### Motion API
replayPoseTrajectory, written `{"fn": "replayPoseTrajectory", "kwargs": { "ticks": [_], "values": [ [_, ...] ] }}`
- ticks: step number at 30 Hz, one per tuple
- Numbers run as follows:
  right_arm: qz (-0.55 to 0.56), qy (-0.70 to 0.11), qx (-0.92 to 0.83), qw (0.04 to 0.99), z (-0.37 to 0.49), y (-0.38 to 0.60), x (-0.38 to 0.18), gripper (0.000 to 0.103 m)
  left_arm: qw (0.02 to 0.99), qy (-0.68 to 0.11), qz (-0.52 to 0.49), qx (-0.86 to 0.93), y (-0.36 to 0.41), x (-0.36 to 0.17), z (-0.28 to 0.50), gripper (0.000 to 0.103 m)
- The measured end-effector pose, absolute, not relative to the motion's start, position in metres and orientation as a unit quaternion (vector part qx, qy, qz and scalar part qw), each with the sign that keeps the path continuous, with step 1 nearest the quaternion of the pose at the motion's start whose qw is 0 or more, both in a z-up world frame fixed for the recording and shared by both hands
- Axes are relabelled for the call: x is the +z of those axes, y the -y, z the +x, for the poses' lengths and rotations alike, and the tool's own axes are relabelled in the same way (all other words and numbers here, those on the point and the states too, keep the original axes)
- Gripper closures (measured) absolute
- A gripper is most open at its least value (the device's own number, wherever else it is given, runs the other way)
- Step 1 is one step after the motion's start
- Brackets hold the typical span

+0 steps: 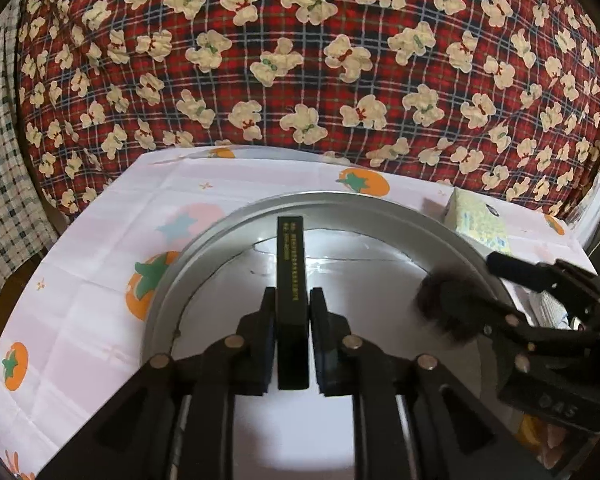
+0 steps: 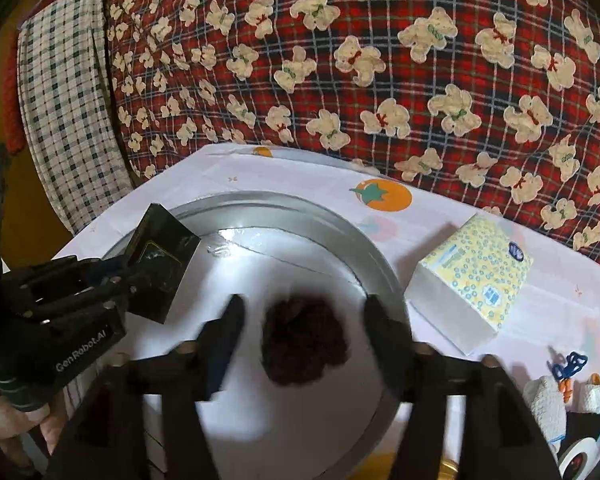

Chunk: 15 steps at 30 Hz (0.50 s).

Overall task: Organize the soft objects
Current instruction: 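Open the left gripper to drop the box while the right gripper drops the scrunchie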

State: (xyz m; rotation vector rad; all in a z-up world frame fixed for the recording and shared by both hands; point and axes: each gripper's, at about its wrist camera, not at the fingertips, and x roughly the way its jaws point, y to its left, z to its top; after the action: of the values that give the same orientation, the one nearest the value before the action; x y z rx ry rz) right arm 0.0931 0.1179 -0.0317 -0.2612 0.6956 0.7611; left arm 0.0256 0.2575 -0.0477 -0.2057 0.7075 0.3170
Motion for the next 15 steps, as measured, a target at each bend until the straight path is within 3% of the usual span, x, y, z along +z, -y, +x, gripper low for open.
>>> {"fn": "replayPoseTrajectory", "kwargs": {
  "ticks": [1, 3, 14, 15],
  "values": [
    [-0.125, -0.323, 0.359, 0.867, 0.091, -0.115, -0.028, 0.029, 0.921, -0.343, -0.097, 0.157, -0.256, -0.047, 0.025, 0.055],
    [-0.119, -0.316, 0.359, 0.870, 0.090, -0.108, -0.024, 0.029, 0.922, -0.337, -0.095, 0.167, -0.254, -0.044, 0.022, 0.025],
    [-0.101, -0.274, 0.321, 0.901, 0.077, -0.017, -0.021, 0.029, 0.941, -0.284, -0.115, 0.146, -0.221, -0.029, 0.000, 0.023],
    [-0.096, -0.273, 0.314, 0.904, 0.077, -0.007, -0.022, 0.029, 0.942, -0.282, -0.116, 0.141, -0.216, -0.028, -0.001, 0.018]
  ]
}}
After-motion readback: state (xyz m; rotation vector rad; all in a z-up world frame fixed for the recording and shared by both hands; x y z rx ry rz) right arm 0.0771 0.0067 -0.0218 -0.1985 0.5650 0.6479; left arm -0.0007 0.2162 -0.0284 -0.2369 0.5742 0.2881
